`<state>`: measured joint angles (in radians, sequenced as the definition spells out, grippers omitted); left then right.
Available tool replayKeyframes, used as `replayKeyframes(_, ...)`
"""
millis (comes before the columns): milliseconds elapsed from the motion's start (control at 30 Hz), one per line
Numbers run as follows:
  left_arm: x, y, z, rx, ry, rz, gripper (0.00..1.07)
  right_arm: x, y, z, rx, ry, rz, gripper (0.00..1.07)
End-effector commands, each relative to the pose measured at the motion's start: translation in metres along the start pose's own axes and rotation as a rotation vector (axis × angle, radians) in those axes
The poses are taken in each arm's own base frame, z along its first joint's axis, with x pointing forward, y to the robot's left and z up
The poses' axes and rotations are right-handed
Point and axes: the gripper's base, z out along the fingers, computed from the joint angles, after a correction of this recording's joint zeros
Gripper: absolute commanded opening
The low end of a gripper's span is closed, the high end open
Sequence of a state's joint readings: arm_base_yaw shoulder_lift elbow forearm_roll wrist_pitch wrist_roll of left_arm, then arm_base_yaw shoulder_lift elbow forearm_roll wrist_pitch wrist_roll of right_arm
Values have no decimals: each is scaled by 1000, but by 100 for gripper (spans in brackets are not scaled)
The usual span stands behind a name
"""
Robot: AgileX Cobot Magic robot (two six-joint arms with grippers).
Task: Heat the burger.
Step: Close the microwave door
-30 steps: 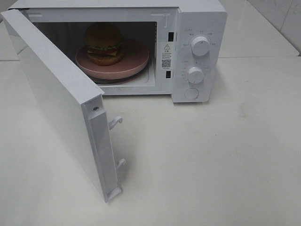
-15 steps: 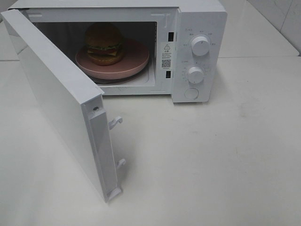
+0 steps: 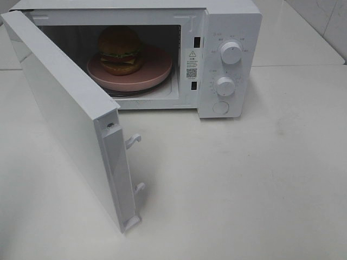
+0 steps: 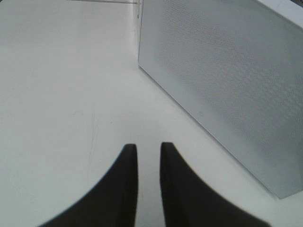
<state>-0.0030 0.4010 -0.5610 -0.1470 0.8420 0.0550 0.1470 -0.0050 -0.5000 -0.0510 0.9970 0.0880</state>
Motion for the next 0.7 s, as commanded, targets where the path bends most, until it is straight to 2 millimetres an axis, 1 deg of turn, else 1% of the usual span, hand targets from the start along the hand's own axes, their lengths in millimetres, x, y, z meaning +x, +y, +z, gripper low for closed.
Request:
replayKeyframes(33,-10,2,12,-6,-45,19,0,2,0,-3,3,-27,5,71)
replayKeyframes(67,-11,3,21,-9,-61,26,0,2,0,-3,3,-27,5,71)
replayKeyframes(100,-11,3,21,-9,-61,26,0,2,0,-3,3,-27,5,71)
replayKeyframes(133,-11,3,25,-8,-69,23,0,2,0,-3,3,-27,5,71)
replayKeyframes(167,-11,4,34,-4,-95,11,0,2,0,-3,3,-27,5,71)
replayKeyframes(200,-11,4,34,-4,-95,11,0,2,0,-3,3,-27,5,71)
replayKeyframes(267,-9,6,48,0,-136,-36,0,2,0,-3,3,-27,5,71)
replayKeyframes(300,-9,6,48,0,-136,-36,0,2,0,-3,3,-27,5,71)
replayKeyframes(333,-6,8,56,-6,-160,-59,0,2,0,-3,3,-27,5,71)
replayKeyframes(367,-6,8,56,-6,-160,-59,0,2,0,-3,3,-27,5,71)
replayKeyframes(433,-5,12,68,-30,-195,-68,0,2,0,-3,3,-27,5,71)
replayKeyframes(467,-5,12,68,-30,-195,-68,0,2,0,-3,3,-27,5,71)
replayKeyframes(533,-2,16,78,-55,-240,-76,0,2,0,-3,3,-27,5,71)
replayKeyframes(567,-2,16,78,-55,-240,-76,0,2,0,-3,3,-27,5,71)
replayKeyframes(633,1,19,87,-81,-282,-78,0,2,0,-3,3,-27,5,71)
replayKeyframes(700,1,20,89,-90,-301,-77,0,2,0,-3,3,-27,5,71)
